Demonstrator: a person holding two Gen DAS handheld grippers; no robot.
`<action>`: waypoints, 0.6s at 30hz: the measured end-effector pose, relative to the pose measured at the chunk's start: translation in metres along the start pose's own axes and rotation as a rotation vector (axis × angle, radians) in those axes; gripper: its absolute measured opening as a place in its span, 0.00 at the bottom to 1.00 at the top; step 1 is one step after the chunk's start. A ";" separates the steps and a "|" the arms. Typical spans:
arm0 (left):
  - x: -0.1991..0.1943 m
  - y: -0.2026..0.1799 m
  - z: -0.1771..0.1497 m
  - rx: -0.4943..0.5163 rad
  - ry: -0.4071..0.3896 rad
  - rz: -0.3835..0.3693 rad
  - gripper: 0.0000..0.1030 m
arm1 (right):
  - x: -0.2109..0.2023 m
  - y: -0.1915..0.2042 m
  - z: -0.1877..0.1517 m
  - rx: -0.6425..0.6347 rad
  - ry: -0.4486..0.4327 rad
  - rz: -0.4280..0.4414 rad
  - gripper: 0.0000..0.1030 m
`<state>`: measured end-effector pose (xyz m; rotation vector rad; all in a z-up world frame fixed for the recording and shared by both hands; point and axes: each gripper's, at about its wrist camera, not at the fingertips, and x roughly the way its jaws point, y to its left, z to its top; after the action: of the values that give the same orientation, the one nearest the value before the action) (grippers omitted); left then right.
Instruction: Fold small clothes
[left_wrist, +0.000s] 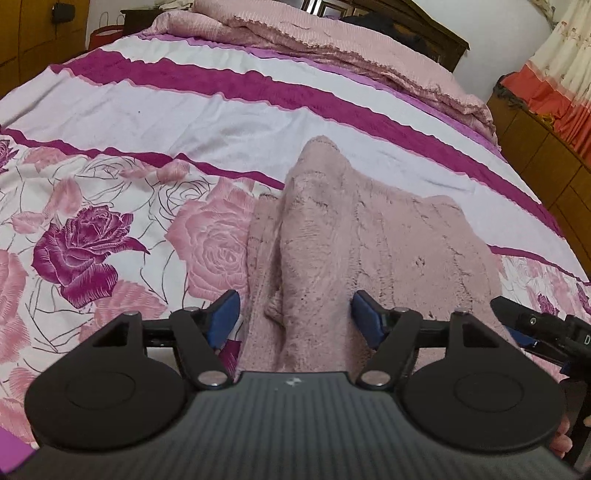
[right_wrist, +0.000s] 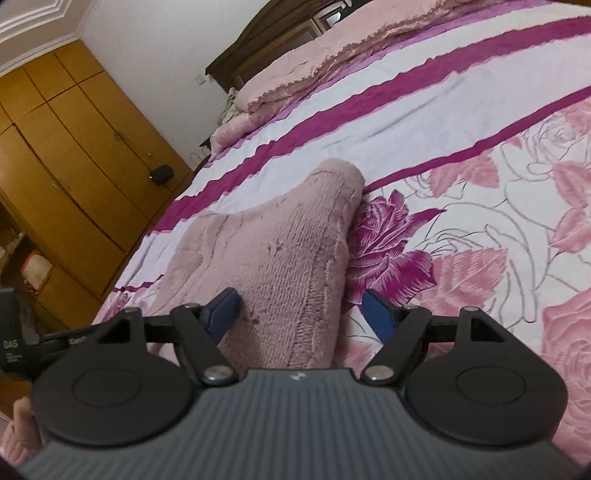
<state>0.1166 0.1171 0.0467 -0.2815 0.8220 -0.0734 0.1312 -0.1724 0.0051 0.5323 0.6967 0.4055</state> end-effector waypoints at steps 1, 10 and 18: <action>0.001 0.001 0.000 -0.001 0.001 -0.003 0.73 | 0.002 -0.002 0.000 0.011 0.006 0.011 0.75; 0.008 0.008 -0.001 -0.030 0.006 -0.040 0.73 | 0.017 -0.015 0.002 0.077 0.061 0.105 0.79; 0.016 0.019 -0.008 -0.128 0.031 -0.168 0.73 | 0.034 -0.015 0.009 0.073 0.106 0.162 0.79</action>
<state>0.1210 0.1308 0.0250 -0.4714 0.8345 -0.1831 0.1638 -0.1696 -0.0140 0.6420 0.7751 0.5645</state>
